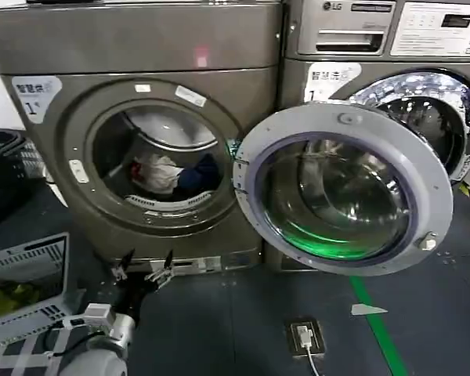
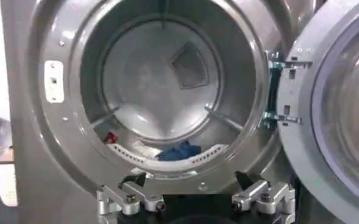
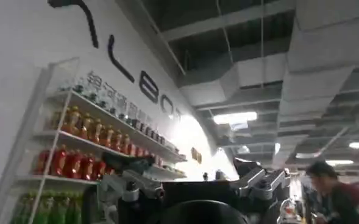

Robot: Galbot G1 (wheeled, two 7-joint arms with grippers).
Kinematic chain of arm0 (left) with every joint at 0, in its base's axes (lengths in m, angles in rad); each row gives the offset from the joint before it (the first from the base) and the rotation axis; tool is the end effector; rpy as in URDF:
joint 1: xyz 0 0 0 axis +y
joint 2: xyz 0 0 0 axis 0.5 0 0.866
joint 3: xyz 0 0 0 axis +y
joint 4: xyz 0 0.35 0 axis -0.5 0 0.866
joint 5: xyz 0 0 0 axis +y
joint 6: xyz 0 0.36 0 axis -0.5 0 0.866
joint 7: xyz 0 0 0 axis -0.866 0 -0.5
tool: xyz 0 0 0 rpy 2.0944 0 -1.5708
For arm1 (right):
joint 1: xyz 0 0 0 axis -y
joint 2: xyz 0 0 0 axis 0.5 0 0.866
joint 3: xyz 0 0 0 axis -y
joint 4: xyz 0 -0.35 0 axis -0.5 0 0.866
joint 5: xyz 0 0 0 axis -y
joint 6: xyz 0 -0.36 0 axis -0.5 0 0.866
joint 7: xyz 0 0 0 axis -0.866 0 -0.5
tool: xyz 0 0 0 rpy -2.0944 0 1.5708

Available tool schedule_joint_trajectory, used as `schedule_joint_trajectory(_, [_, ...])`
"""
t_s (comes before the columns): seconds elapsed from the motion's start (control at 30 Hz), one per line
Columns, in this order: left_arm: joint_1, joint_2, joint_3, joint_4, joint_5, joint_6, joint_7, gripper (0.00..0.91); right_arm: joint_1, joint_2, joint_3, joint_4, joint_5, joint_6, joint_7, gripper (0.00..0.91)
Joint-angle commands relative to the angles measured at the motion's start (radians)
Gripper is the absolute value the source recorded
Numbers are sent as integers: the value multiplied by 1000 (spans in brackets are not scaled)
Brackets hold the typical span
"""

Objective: Grasp the clothes from the dryer.

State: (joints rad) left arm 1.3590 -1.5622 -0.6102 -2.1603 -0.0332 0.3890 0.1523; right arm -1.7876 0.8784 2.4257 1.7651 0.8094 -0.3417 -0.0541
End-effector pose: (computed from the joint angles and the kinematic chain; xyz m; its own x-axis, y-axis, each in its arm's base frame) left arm 0.2378 0.0272 -0.2339 -0.9907 0.0816 0.1087 0.0806 0.9967 -0.0139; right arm -0.0866 -0.4362 0.0755 -0.3914 0.7729 -0.4994 0.9039 0.4248 -0.0508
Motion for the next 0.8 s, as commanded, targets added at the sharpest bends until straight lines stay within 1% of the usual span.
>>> schedule_joint_trajectory(0.03, [-8, 1, 1, 1, -3, -3, 4, 907, -1, 0, -4, -2, 10, 54, -10, 907])
schedule_joint_trajectory(0.13, [-16, 4, 1, 4, -3, -2, 4, 907, 0, 3, -4, 0, 10, 58, -19, 907])
schedule_joint_trajectory(0.23, [-19, 2, 0, 5, -4, -2, 4, 907, -2, 11, -11, -2, 9, 107, -50, 907])
schedule_joint_trajectory(0.8, [-10, 6, -13, -12, -14, -1, 5, 907, -1, 16, -9, 9, 11, 106, -64, 907])
